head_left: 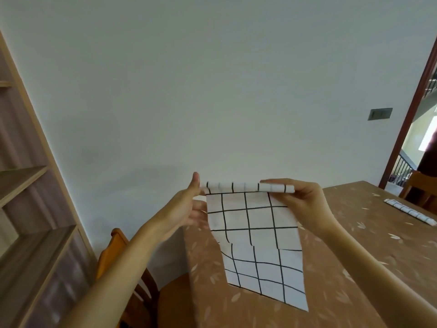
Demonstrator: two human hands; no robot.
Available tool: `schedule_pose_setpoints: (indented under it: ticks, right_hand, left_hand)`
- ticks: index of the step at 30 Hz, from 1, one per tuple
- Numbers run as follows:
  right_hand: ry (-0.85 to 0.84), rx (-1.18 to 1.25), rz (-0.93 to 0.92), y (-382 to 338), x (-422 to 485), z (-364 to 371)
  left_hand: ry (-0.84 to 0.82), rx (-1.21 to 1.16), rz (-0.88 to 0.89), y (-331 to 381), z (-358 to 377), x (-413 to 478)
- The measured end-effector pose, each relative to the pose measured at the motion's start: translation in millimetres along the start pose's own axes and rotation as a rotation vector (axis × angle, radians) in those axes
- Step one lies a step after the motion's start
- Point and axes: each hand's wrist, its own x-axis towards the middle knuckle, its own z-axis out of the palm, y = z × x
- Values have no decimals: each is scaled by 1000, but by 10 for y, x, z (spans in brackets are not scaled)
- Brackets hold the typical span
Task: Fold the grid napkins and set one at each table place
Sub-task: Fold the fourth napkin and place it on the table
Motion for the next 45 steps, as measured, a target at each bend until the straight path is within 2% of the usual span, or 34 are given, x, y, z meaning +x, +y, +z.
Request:
schedule_pose_setpoints:
  ticks: [4,10,13,16,18,21,27,31,34,38,40,43,45]
  right_hand:
    - [-78,-124,-64,13,-26,0]
    - [-71,-309,-111,29,-53,1]
    - [-133,-147,54,-44,-51,-43]
    - [-261,63,358,-89,-69,-92]
    - [-263,154,543,-87,-66,-89]
    - [-249,209,657,-83,-35,-33]
    - [-268,388,616,-171,-6,15]
    - [-302,385,618,-253,16,5]
    - [-250,346,644,-248,10,46]
    - [-192,408,676,-272,9,88]
    - [-191,335,624,-289,26,78]
    - [-181,-222,354,-333,121,0]
    - [-246,-440,192,-451,214,14]
  left_hand:
    - [-34,-143,48,38,-13,-27]
    - [6,-117,186,17,-24,-66]
    - [51,-96,242,7,-1,-82]
    - [101,-94,264,-1,-5,-65]
    - [127,-71,288,2,-15,-54]
    - [124,4,345,14,19,-52]
    - [122,46,400,-2,36,-38]
    - [148,-11,426,5,33,-49]
    - [158,-27,435,16,23,-57]
    - [161,-44,445,22,56,-82]
    - [185,-8,461,23,55,-91]
    - [223,129,498,19,51,-95]
    - [219,255,526,22,114,-103]
